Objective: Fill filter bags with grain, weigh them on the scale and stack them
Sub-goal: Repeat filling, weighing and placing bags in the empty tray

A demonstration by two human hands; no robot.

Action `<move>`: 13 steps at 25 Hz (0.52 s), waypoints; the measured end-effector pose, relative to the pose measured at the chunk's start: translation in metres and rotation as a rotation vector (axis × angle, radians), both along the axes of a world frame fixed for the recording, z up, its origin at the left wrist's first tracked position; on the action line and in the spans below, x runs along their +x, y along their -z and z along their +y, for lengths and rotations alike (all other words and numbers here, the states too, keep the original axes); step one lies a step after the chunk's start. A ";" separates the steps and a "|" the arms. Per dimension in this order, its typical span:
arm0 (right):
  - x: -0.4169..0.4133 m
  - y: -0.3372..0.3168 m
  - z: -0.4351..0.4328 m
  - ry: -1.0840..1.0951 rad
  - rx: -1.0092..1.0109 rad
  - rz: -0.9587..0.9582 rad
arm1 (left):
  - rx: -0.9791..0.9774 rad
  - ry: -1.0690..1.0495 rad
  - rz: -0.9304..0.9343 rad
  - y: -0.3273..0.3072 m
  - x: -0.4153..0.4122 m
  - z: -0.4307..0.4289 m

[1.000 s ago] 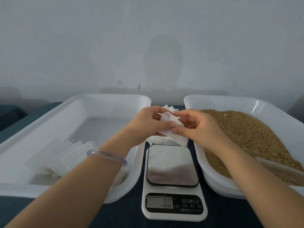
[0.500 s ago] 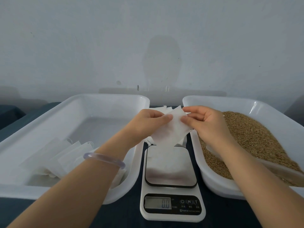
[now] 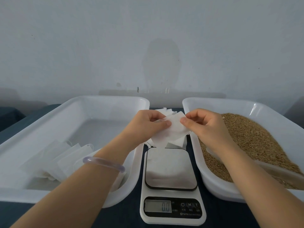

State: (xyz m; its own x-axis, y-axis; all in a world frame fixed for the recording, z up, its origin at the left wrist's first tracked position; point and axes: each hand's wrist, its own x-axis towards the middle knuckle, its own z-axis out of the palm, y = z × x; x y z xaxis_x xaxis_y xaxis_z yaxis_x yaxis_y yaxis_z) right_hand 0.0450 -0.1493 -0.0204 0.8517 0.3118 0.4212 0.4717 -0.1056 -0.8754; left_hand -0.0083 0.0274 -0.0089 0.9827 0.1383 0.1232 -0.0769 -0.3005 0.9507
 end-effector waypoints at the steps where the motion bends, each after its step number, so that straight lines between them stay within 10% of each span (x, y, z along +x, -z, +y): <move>1: 0.000 0.000 0.000 0.010 -0.005 0.005 | -0.003 -0.001 -0.010 0.000 0.000 0.000; 13: -0.008 -0.004 -0.002 -0.121 -0.110 0.030 | 0.005 0.012 -0.040 0.001 0.000 -0.003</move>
